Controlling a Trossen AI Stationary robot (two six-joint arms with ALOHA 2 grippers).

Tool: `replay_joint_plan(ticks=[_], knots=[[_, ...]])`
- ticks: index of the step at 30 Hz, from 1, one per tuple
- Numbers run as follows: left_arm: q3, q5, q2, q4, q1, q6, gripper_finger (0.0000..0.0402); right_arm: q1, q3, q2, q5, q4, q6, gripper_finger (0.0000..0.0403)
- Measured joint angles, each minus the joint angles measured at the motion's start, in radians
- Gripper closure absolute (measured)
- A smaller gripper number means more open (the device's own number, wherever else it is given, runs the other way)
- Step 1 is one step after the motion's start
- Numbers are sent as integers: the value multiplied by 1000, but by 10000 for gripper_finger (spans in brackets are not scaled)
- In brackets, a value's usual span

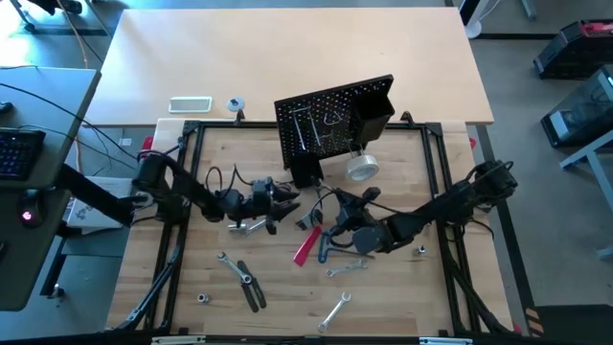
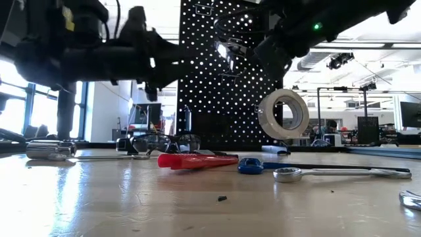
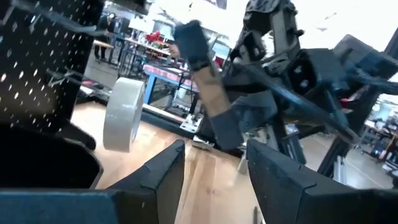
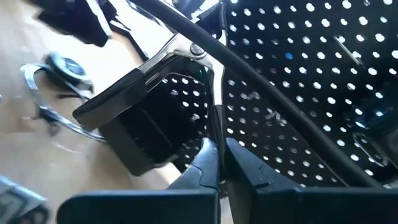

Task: Hang tools onto peg board
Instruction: Hang the black spring clamp on the pegboard

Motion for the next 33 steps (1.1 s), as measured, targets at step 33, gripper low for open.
replay_joint_plan(ticks=[33], knots=[[210,-16,16,-206,57,-102,180,-55,0,0,-18,235,-227,402]])
